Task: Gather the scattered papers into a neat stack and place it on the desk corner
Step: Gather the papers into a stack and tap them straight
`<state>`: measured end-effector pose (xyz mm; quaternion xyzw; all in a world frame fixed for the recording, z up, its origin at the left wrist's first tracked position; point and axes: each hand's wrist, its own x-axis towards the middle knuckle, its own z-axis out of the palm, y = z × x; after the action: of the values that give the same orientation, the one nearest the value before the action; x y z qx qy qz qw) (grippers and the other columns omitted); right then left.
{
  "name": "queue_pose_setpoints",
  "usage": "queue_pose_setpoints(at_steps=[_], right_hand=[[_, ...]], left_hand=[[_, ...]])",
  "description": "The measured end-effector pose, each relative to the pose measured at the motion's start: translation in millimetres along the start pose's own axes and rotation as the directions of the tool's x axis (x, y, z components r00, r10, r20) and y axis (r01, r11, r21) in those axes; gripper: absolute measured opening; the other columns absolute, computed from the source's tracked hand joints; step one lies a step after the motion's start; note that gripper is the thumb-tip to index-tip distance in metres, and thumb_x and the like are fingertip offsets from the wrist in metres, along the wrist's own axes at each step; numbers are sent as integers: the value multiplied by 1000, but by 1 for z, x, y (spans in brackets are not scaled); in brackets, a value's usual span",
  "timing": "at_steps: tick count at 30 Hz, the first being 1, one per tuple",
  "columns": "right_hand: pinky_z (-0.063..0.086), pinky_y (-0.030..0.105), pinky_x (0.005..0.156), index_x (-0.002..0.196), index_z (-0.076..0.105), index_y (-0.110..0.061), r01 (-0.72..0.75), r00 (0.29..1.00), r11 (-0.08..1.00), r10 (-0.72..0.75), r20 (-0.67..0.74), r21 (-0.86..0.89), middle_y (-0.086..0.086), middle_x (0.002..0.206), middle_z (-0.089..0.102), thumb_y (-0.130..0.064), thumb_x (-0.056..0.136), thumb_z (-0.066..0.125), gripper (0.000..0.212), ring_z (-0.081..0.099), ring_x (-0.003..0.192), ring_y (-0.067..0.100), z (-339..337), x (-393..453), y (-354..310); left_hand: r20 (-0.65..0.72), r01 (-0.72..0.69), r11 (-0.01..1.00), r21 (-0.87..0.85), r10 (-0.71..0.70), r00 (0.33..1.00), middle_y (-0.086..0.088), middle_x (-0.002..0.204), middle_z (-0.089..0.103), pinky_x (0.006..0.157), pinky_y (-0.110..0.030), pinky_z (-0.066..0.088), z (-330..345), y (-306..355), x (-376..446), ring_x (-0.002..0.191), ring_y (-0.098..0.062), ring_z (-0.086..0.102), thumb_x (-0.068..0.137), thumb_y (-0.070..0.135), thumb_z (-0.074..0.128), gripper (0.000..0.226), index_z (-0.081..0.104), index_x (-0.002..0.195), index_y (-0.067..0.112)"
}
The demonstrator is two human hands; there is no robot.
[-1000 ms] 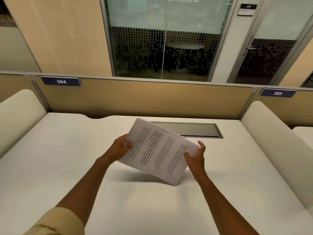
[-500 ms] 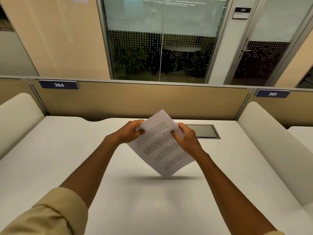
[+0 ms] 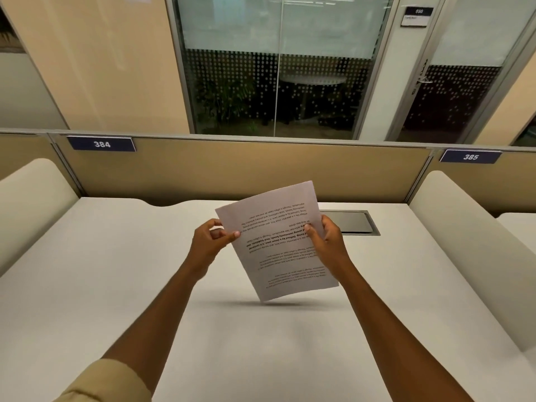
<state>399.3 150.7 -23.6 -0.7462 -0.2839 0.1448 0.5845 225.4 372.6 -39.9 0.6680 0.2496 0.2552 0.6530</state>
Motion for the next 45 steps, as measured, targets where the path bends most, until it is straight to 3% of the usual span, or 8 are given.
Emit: queue_pose_setpoints(at_steps=[3, 5, 13, 17, 26, 31, 37, 45], right_hand=[[63, 34, 70, 120, 52, -13, -52, 999, 994, 54, -9, 93, 7, 110, 67, -27, 99, 51, 25, 71, 91, 25, 11, -10, 9], [63, 37, 72, 122, 52, -15, -80, 996, 986, 86, -35, 149, 7, 111, 67, -27, 99, 52, 26, 71, 92, 25, 19, -16, 16], [60, 23, 66, 119, 53, -22, -106, 985, 964, 135, -108, 243, 0, 110, 66, -27, 98, 54, 22, 68, 95, 18, 40, -27, 33], [60, 26, 69, 111, 53, -33, -128, 984, 952, 156, -83, 278, -4, 109, 67, -28, 97, 55, 15, 68, 97, 18, 46, -33, 41], [55, 14, 60, 120, 47, -32, -156, 983, 966, 171, -60, 207, -10, 112, 61, -24, 97, 55, 25, 63, 102, 11, 54, -44, 55], [56, 19, 67, 122, 45, -28, -144, 985, 975, 158, -75, 170, -6, 115, 61, -26, 98, 55, 27, 64, 100, 13, 53, -37, 51], [55, 38, 92, 131, 39, -19, -208, 977, 972, 212, -26, 112, 3, 128, 57, -23, 100, 50, 33, 58, 112, 22, 57, -45, 65], [56, 34, 88, 130, 37, -18, -179, 984, 980, 180, -4, 84, 1, 124, 56, -20, 101, 47, 31, 59, 108, 20, 58, -47, 62]], left_hand=[[90, 43, 987, -154, -29, 995, -11, 112, 74, 89, -44, 58, 16, -17, -16, 104, -31, 70, 92, 14, 64, 22, 67, 113, 12], [93, 43, 982, -184, -26, 995, -8, 115, 73, 87, -41, 59, 28, -22, -25, 105, -29, 70, 96, 20, 58, 24, 66, 117, 14], [-78, -12, 1000, -27, 10, 997, -2, 107, 72, 75, -36, 62, 41, -27, -38, 94, -23, 72, 100, 27, 50, 21, 58, 119, 21], [-138, -44, 998, 35, 49, 989, -2, 108, 70, 73, -36, 63, 39, -32, -44, 94, -22, 71, 96, 33, 54, 26, 57, 119, 21], [-157, 12, 997, 76, 1, 988, -4, 119, 66, 86, -44, 60, 39, -54, -52, 107, -24, 66, 96, 20, 58, 33, 53, 129, 18], [-163, -13, 997, 74, 24, 986, 0, 116, 68, 79, -38, 62, 40, -52, -46, 101, -21, 68, 96, 21, 58, 31, 54, 127, 21], [-121, 34, 996, 83, -24, 992, -6, 123, 65, 89, -43, 59, 35, -66, -49, 111, -25, 64, 96, 17, 58, 36, 52, 132, 15], [-143, 29, 995, 91, -16, 990, -6, 125, 64, 89, -46, 58, 35, -70, -49, 111, -25, 63, 97, 15, 55, 37, 50, 134, 15]])
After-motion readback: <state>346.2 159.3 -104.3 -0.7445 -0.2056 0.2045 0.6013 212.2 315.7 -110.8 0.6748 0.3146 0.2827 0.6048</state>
